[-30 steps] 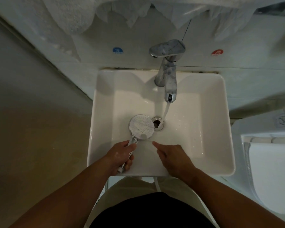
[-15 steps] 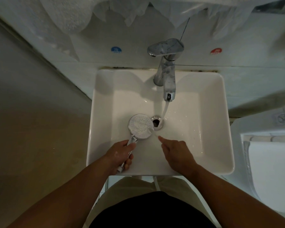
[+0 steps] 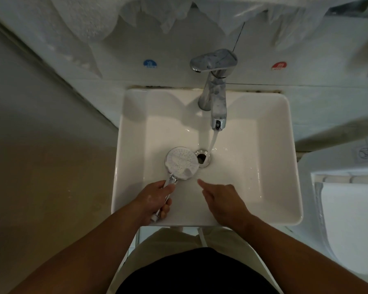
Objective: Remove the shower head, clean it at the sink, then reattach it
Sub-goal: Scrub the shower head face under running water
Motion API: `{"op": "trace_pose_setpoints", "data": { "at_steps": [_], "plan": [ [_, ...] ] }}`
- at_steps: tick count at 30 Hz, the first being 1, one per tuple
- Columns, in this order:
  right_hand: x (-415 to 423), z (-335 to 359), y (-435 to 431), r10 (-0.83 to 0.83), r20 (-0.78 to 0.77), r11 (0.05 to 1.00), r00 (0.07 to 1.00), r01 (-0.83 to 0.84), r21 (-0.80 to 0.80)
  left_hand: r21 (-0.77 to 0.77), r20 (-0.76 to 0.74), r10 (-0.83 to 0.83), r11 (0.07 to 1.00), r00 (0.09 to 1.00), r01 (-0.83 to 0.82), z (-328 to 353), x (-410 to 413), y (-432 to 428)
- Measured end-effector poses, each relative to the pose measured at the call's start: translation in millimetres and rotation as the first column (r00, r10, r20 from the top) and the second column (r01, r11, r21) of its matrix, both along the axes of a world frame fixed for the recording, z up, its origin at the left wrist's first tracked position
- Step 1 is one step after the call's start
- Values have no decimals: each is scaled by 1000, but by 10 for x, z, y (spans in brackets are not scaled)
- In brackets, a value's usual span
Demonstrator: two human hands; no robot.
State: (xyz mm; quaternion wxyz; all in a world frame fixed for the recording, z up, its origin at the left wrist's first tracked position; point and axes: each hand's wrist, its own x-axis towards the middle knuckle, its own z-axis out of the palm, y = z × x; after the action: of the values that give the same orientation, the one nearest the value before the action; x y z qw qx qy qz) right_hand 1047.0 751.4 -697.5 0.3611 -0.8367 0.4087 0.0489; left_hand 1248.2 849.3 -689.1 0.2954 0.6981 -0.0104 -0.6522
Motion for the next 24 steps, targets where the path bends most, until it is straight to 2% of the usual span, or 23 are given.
{"op": "trace_pose_setpoints", "data": {
  "at_steps": [3,7,13,18,24],
  "plan": [
    [-49,-2,-46,27,-7,1000,1000,-27,16,-1,-5,8,1000,1000,-8,8,-2,-7],
    [-3,-89,-263,-125,-4,990,992,124,-66,-2,1,12,1000,1000,-12,4,-10,-2],
    [-37,-36,42,31,2,999,1000,-31,34,-10,-2,7,1000,1000,-7,-9,1,5],
    [-29,-93,-245,-138,4,989,990,138,-53,7,-3,14,1000,1000,-14,-1,-6,-8],
    [28,37,116,65,22,997,998,-66,47,4,-30,27,1000,999,-27,-1,0,-3]
  ]
}}
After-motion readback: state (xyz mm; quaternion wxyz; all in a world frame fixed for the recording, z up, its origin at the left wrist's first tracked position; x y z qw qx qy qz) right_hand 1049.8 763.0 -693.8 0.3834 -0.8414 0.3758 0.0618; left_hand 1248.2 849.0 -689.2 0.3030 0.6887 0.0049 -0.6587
